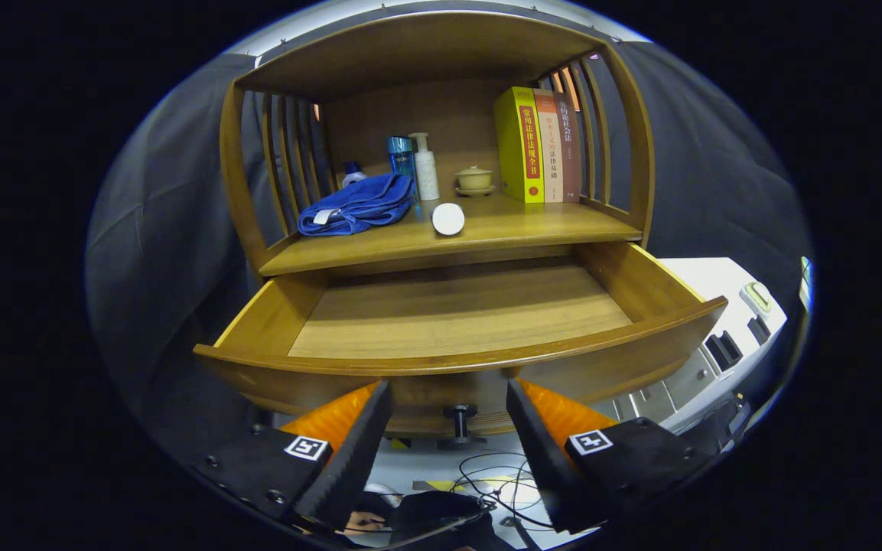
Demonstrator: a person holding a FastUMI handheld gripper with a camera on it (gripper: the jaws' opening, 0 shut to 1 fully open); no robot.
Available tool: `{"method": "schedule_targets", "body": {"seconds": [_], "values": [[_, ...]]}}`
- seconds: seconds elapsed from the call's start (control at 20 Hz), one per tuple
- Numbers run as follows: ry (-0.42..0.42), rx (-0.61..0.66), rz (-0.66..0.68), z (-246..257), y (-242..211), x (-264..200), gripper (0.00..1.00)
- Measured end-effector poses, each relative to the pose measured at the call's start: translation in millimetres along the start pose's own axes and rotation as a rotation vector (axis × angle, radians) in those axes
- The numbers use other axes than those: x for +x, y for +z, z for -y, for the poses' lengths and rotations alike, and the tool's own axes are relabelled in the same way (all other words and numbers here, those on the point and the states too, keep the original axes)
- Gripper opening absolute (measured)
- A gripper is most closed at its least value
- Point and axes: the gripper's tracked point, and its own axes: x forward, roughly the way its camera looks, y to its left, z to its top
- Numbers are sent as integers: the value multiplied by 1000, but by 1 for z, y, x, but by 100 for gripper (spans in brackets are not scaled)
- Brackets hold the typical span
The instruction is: Pull open the drawer, take out the items inside it, and place them on the countertop above the cabinet.
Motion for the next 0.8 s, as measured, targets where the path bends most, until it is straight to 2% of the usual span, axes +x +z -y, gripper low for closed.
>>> {"method": "schedule_targets", "body": {"seconds": [0.4,0.8], "values": [[5,23,36,-2,22,26,99],[12,30,78,-5,41,74,99]]}}
